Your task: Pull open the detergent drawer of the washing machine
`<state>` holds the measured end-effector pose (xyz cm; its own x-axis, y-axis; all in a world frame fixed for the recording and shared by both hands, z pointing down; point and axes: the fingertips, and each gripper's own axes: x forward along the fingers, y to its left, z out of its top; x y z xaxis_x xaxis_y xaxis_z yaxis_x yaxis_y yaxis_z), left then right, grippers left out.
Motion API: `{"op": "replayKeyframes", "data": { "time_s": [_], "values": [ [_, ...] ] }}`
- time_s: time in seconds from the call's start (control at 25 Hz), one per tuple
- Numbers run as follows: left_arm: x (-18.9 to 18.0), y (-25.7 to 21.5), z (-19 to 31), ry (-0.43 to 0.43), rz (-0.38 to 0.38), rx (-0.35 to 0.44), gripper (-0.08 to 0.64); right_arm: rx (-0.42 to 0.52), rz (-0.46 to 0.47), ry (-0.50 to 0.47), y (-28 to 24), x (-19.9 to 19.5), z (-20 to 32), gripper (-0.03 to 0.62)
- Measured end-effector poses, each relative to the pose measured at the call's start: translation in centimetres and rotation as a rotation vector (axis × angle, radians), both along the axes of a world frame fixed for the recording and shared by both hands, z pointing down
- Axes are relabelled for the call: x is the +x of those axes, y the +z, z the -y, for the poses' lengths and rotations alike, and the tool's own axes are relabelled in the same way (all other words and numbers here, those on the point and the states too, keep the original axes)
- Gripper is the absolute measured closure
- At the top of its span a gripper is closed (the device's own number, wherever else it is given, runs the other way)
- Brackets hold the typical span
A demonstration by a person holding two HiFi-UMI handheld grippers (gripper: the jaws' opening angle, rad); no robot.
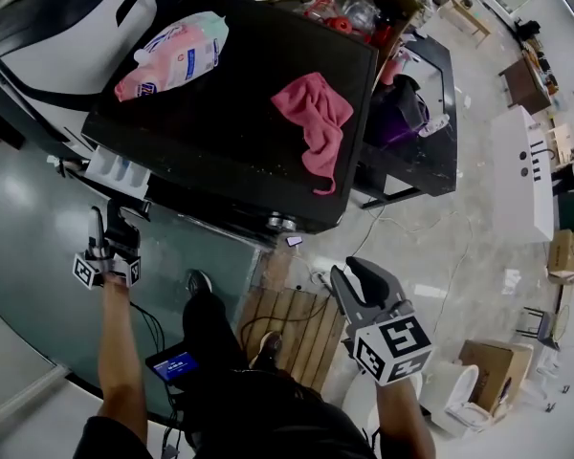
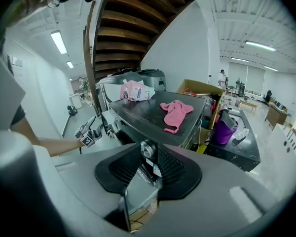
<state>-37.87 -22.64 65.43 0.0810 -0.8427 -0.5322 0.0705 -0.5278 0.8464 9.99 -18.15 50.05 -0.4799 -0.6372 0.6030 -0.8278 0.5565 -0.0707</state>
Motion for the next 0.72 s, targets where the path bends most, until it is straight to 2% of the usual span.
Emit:
{"op": "replayKeyframes", "data": {
  "time_s": [0.48, 0.72],
  "values": [
    [0.1, 0.4, -0.3, -0.002, -0.007, 0.029, 0.252, -0.015, -0.004, 0.022, 1.0, 0.5, 1.3, 0.508],
    [-0.2, 0.3, -3.2, 0.003, -0.020, 0.056, 0.255, -0.024, -0.003, 0.022, 1.3, 0.6, 2.1, 0.508]
  ]
}}
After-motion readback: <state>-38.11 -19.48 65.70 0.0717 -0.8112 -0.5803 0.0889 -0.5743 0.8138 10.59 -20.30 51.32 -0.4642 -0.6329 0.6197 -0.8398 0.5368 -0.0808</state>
